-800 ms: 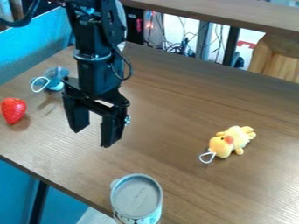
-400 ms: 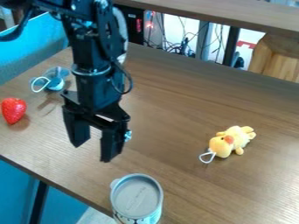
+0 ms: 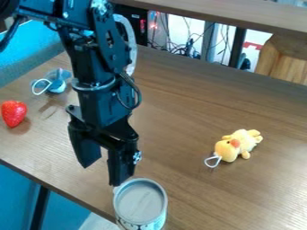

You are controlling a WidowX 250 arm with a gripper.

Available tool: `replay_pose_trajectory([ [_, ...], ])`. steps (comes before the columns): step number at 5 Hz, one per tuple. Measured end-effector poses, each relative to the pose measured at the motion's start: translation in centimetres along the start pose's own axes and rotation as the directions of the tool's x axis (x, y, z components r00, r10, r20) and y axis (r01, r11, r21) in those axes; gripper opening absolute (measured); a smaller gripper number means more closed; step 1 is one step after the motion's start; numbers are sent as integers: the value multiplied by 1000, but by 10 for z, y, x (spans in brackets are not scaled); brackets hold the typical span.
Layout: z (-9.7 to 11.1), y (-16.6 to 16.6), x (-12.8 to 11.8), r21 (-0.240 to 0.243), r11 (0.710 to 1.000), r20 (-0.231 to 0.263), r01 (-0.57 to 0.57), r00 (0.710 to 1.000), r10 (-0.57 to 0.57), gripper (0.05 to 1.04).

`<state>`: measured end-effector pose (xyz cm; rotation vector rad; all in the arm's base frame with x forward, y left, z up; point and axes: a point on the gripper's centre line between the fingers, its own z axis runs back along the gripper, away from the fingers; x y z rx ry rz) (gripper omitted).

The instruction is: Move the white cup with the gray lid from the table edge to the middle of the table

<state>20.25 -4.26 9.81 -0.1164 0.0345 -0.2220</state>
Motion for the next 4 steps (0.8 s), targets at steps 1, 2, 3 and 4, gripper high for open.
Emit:
replay_pose_trajectory([
  [1, -25, -10, -7, 9, 999, -87, 33, 996, -32, 1000],
  [2, -47, -24, -11, 12, 997, -165, 79, 983, -76, 1000],
  [3, -54, -37, -25, 15, 992, -245, 125, 962, -117, 1000],
  [4, -58, -37, -32, 22, 995, -300, 101, 950, -89, 1000],
])
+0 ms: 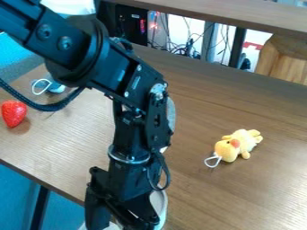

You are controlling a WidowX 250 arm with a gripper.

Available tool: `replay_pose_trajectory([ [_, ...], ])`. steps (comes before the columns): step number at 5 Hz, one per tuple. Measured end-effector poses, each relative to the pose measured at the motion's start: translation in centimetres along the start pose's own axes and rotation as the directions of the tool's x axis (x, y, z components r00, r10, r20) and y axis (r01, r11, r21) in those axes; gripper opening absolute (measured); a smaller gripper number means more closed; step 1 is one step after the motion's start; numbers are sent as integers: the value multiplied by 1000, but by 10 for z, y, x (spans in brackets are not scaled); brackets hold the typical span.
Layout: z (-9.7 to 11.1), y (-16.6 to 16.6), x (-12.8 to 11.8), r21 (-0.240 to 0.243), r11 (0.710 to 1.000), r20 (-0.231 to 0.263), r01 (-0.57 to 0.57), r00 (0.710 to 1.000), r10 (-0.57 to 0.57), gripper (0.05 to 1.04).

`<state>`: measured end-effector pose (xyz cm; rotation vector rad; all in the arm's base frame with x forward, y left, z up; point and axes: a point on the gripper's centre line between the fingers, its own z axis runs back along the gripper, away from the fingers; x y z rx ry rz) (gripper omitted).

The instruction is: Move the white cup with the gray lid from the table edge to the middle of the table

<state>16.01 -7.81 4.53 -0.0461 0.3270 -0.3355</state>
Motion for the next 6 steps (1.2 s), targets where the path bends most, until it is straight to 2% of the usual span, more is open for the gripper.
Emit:
replay_pose_trajectory([
  [1, -14, 6, 8, 30, 999, -46, -27, 999, 28, 1000],
  [2, -14, 17, 33, 79, 995, -14, -62, 998, 63, 1000],
  [3, -6, 29, 62, 61, 992, 65, -109, 992, 105, 1000],
  [4, 4, 32, 83, 1, 991, 107, -137, 985, 136, 1000],
  [5, 12, 43, 98, -87, 974, 114, -208, 969, 217, 1000],
  [6, 20, 57, 112, -177, 942, 113, -285, 945, 308, 1000],
])
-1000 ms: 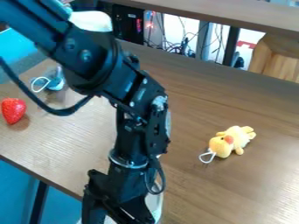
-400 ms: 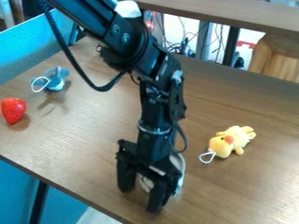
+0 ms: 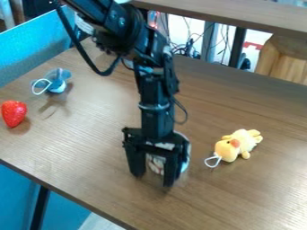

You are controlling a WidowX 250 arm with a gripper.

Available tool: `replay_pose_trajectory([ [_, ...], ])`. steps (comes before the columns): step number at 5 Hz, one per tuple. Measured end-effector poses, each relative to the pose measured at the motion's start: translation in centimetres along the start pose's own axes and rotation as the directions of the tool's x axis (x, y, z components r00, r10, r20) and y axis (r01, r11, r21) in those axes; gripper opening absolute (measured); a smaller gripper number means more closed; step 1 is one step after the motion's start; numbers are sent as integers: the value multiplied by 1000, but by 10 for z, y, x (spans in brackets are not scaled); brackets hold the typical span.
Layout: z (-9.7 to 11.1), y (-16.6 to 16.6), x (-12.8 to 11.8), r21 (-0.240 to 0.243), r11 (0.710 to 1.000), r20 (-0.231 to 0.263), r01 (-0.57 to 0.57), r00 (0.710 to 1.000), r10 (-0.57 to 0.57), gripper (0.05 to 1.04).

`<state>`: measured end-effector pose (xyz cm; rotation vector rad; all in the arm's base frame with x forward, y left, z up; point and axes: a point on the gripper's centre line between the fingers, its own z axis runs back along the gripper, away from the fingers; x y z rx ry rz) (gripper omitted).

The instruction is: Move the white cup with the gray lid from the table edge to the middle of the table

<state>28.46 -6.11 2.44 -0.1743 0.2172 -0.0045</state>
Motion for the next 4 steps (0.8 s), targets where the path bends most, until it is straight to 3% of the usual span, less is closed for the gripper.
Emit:
replay_pose_trajectory([
  [2, 15, 11, 24, -17, 999, 45, -51, 998, 51, 1000],
  [4, 38, 12, 33, 92, 995, 110, 47, 992, -57, 1000],
])
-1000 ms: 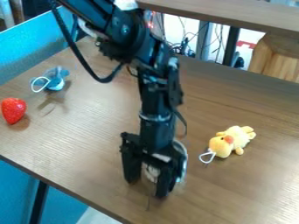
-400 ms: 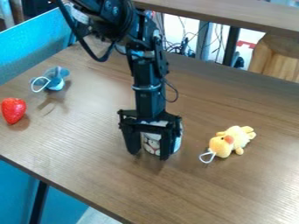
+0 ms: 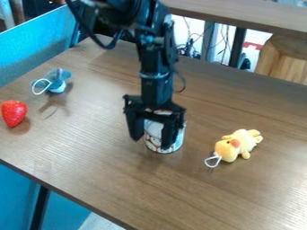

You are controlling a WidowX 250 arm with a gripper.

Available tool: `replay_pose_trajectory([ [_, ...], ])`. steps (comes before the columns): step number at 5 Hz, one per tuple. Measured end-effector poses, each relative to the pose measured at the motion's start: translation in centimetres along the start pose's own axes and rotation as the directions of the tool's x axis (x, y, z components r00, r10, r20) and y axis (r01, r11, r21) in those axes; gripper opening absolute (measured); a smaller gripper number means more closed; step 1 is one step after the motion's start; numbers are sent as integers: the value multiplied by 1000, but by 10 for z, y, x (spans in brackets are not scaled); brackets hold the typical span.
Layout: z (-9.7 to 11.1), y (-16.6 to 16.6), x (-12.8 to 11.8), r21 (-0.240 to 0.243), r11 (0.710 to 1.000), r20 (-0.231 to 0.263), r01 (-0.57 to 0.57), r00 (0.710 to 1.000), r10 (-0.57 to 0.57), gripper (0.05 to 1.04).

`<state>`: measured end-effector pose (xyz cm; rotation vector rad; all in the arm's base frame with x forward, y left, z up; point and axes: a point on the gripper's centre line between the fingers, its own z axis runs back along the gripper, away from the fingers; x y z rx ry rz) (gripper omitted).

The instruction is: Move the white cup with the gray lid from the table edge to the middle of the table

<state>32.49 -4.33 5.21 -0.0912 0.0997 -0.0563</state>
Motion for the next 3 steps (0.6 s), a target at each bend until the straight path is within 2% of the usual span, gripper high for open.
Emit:
replay_pose_trajectory([
  [1, 21, -14, -13, 36, 994, 39, 100, 994, -101, 1000],
  [2, 33, -21, -46, 36, 981, 60, 190, 979, -192, 1000],
  [3, 46, -22, -72, 40, 974, 69, 224, 972, -226, 1000],
])
